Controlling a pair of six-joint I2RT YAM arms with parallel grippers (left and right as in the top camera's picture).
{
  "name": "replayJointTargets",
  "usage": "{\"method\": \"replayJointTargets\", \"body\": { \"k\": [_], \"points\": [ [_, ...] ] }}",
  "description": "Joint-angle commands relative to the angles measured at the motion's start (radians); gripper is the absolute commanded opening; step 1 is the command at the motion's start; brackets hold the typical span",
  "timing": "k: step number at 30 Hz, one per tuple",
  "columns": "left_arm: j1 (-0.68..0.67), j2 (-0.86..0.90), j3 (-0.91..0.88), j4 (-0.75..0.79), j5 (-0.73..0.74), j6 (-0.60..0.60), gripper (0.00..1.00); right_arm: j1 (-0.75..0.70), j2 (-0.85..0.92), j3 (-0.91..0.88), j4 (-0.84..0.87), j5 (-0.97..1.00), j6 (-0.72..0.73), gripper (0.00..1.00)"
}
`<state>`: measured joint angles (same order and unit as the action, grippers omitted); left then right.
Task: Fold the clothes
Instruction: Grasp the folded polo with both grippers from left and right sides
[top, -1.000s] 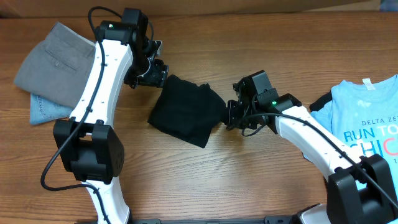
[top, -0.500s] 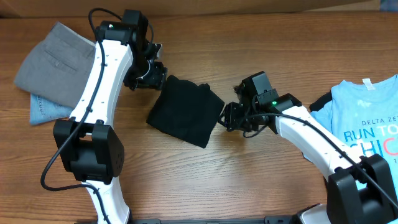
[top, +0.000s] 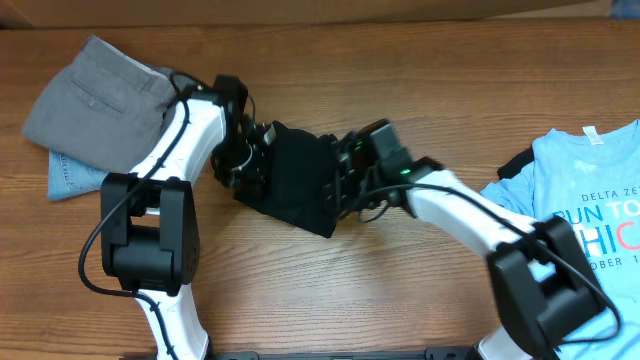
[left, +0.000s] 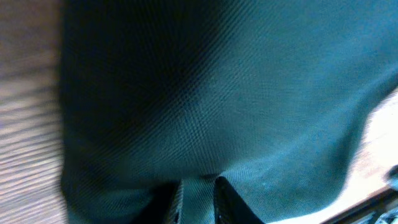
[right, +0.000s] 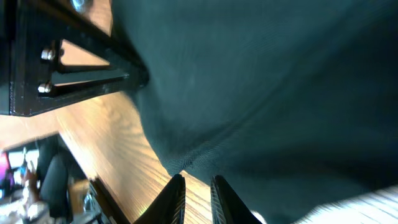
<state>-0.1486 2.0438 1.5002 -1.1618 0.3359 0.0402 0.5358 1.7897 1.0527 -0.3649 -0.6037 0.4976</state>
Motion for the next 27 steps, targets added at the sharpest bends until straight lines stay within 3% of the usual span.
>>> {"method": "replayJointTargets", "body": {
  "k": [1,5,7,12,20,24,27],
  "points": [
    [0.005,-0.019,-0.093,0.042,0.018,0.024,0.17,0.058,0.071,0.013,0.040,-0.041,0.029,0.17],
    [0.006,-0.019,-0.151,0.064,-0.002,0.024,0.16,0.069,0.143,0.013,-0.003,-0.025,0.161,0.14],
    [0.006,-0.019,-0.153,0.060,-0.003,0.024,0.22,0.050,0.157,0.013,-0.043,-0.019,0.219,0.13],
    [0.008,-0.021,-0.134,0.050,-0.003,0.024,0.33,0.011,0.144,0.016,-0.095,-0.011,0.226,0.13],
    [0.026,-0.034,0.080,-0.113,-0.002,0.069,0.34,-0.015,0.000,0.057,-0.112,0.024,0.109,0.14],
    [0.026,-0.034,0.228,-0.150,-0.002,0.068,0.45,-0.034,-0.042,0.098,-0.045,0.027,0.101,0.15],
    [0.026,-0.034,0.272,-0.093,-0.001,0.066,0.54,-0.052,-0.039,0.100,0.046,0.061,0.130,0.19]
  ]
}}
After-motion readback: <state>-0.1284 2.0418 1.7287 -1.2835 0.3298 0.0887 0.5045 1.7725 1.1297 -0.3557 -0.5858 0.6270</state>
